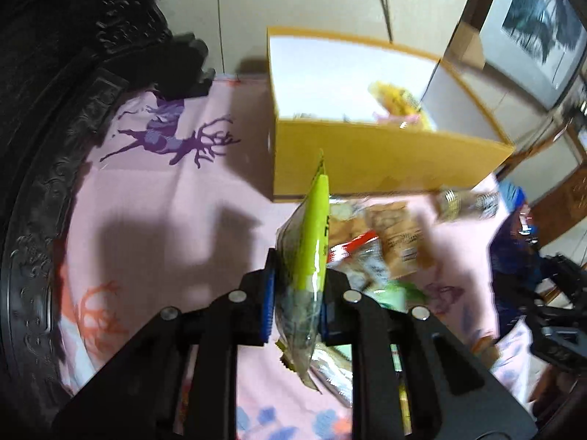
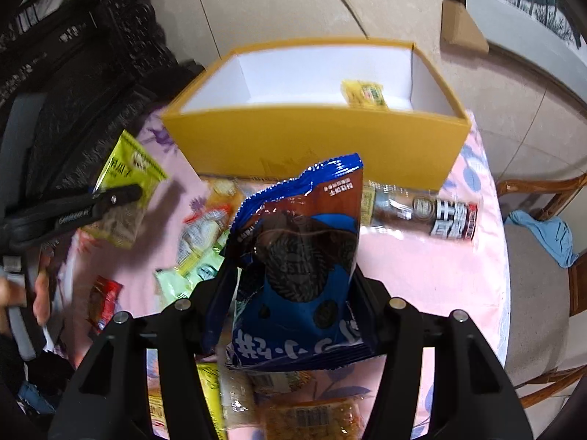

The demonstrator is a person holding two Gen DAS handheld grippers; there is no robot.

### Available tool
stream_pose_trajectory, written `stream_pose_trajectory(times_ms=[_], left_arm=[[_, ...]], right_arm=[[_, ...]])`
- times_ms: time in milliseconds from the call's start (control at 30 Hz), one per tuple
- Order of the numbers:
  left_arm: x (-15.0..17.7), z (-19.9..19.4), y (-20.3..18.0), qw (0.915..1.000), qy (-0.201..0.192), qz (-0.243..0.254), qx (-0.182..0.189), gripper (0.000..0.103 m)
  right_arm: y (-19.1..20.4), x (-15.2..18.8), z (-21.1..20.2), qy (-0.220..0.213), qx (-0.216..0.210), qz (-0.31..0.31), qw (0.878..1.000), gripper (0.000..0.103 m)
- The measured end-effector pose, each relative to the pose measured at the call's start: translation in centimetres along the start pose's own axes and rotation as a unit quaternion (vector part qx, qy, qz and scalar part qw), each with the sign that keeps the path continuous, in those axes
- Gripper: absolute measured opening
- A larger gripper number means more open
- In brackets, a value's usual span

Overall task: Organize snacks
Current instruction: 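Carry both bags over the yellow box and open both grippers to drop them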

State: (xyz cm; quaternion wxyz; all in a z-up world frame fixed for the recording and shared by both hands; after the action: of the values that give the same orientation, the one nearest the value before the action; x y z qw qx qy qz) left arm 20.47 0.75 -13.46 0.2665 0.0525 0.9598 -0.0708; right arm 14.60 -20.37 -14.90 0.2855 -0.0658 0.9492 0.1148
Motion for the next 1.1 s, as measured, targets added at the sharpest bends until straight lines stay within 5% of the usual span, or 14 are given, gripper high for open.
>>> stream_pose_trajectory(times_ms=[467,833,900,933,967,1100], left_arm=[[-11.7,-2.4,-5.1,0.9972,-0.07,-0.014,0.022,0.017],[-16.9,-0.1,-6.5,0.9971,-0.074,0.004,0.016,0.019],[-18.0,0.4,-6.4,0.9976,-0.068,0.003,0.009,0.042],[-18.6,0.4,-6.1,0.9974,-0.071,-0.004,0.002,0.084],[-19.2,-0.1,-5.4,0.9954,-0.09,-0.017,-0.026,0.099],[-19.5,-1.6,-3.6,0.9935,-0.107,-0.036,-0.01,0.099]], right_arm=[[-1.0,-13.2,-3.3,-0.088,0.012,-0.008,0.996,0.059],[-2.9,-17.9,-1.0,-0.089,0.027,-0.005,0.996,0.063],[-3.3,-19.4,-0.2,-0.086,0.041,-0.007,0.995,0.08],[-3.4,-20.1,0.3,-0.081,0.054,-0.008,0.995,0.089],[-3.8,-20.6,0.5,-0.077,0.07,-0.004,0.995,0.092],[-5.1,-20.8,-0.3,-0.085,0.076,0.001,0.993,0.093]])
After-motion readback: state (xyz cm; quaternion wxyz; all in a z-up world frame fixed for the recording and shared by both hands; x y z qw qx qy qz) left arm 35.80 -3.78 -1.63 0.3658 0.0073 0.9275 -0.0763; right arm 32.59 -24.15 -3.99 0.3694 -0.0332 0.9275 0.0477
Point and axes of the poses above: each gripper's, at about its wrist camera, not at the fingertips, and z roughly the way its jaws point, y to its left, x to its underside, the point moved 3 cm from there along z, roughly the way its jaws point, and after that the axes turned 2 degrees about -z, right-handed, at the moved point
